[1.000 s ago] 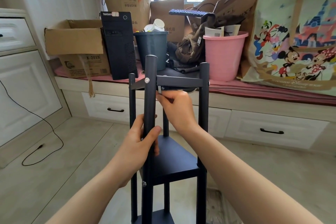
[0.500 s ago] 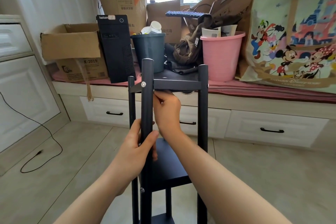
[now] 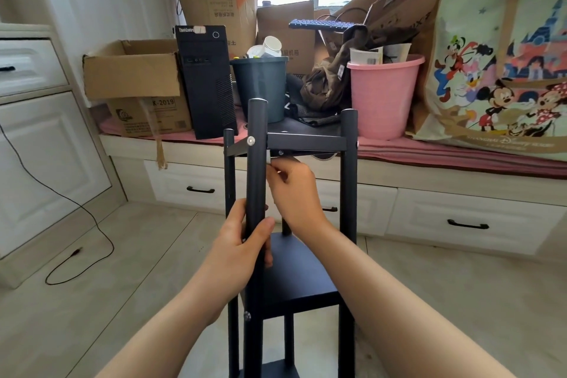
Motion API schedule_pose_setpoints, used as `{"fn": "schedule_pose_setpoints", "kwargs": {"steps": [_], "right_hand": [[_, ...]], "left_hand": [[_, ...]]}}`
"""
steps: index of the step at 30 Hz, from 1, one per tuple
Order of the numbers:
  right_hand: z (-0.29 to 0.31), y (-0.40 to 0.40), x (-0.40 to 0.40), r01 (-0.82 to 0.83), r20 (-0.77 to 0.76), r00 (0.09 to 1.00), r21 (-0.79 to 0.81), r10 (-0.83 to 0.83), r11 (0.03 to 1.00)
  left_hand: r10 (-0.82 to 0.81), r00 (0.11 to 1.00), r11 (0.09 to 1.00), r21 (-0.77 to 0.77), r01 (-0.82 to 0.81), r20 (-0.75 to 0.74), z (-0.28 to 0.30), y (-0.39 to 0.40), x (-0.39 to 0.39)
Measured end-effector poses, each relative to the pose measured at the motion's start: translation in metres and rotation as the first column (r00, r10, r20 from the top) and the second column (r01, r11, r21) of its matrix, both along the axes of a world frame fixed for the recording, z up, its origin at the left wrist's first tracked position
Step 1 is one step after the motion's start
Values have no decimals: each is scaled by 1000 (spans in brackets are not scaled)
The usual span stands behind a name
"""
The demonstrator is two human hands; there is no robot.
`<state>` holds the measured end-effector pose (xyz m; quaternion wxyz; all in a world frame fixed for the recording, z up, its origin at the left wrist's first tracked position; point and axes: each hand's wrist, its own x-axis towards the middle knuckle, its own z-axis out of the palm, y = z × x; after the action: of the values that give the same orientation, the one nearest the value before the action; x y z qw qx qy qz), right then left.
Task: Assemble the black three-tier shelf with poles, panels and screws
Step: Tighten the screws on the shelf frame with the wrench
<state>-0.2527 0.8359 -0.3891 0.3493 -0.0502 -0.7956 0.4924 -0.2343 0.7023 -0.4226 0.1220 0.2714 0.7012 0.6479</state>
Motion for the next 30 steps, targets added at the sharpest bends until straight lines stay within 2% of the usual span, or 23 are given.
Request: {"fn": "schedule_pose_setpoints", "kwargs": {"steps": [7, 11, 18, 30], "right_hand": [[9, 10, 19, -122, 151, 981, 8, 119, 992], [15, 17, 27, -118, 212, 971, 22, 111, 993], [17, 25, 31, -61, 132, 990, 82, 50, 995], [17, 22, 27, -57, 30, 998, 114, 54, 992]], "left_hand": [[-9, 1000, 1000, 4, 9, 1, 0, 3, 2], [-15, 1000, 1000, 3, 15, -12, -2, 3, 1], [-30, 999, 999, -30, 29, -28, -3, 3, 1], [-27, 999, 999, -26, 27, -30, -3, 2, 1]]}}
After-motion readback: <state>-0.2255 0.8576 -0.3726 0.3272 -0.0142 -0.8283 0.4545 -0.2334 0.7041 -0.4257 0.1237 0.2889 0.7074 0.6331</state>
